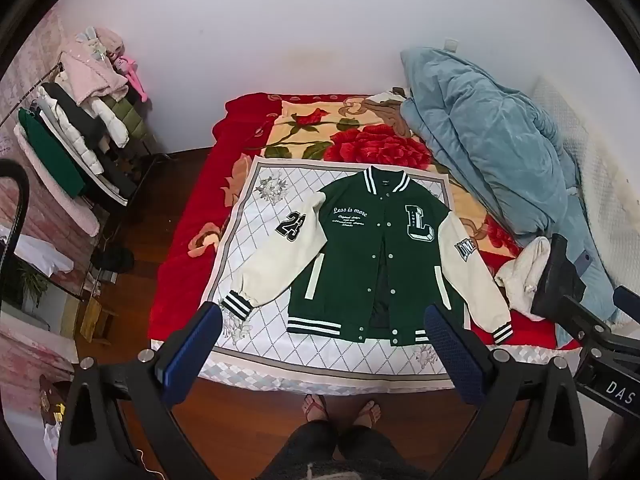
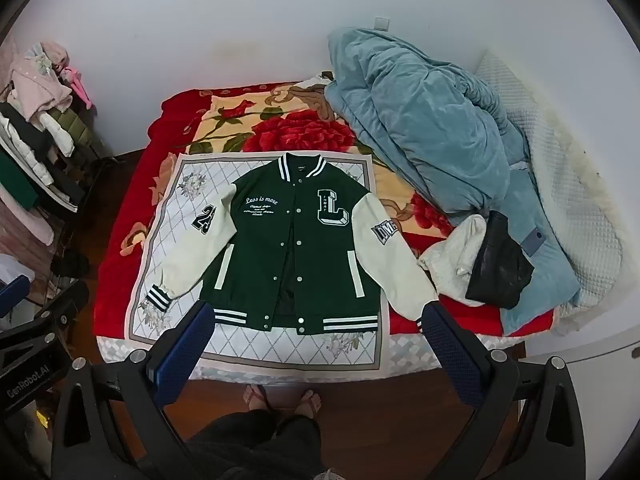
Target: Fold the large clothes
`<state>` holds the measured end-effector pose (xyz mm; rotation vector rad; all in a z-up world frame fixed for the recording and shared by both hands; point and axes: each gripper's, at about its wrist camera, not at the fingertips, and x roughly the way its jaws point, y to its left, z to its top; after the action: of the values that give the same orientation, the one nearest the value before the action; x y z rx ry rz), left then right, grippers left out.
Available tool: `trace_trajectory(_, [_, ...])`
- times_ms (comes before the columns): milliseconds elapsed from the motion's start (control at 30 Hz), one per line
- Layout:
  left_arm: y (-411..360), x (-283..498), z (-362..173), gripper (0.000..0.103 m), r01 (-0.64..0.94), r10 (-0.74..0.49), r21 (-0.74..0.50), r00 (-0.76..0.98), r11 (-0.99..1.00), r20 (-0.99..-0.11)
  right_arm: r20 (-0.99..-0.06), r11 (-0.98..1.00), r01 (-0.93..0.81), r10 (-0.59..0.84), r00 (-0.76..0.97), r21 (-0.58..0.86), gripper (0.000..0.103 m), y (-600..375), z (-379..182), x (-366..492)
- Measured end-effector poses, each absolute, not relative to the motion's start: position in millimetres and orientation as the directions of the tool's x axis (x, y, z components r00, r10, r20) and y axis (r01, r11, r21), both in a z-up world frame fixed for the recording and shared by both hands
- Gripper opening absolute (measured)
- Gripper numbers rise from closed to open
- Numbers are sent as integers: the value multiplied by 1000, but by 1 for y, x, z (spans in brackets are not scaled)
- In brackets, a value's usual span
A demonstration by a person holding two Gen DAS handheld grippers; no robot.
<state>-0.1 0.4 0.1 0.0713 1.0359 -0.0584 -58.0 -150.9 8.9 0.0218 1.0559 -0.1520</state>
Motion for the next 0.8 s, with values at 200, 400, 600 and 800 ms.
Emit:
trace_trajectory(200, [0,0,0,103,81,-8,39,509,996,-860,-867,989,134,-116,485,-57,103,-152,8,-58])
trace_trajectory(400, [0,0,0,103,83,-12,35,509,996,-861,-865,989,133,-123,486,-66,103,-152,8,-57])
trace_trajectory(600, [-4,2,0,103,87,-12,37,507,996,-862,-864,989,133,-128,487,-71,103,-151,8,-57])
trace_trajectory(800, [0,0,0,103,83,-15,32,511,996,-860,-865,988,133,-131,484,-75,103,-154,13,-54])
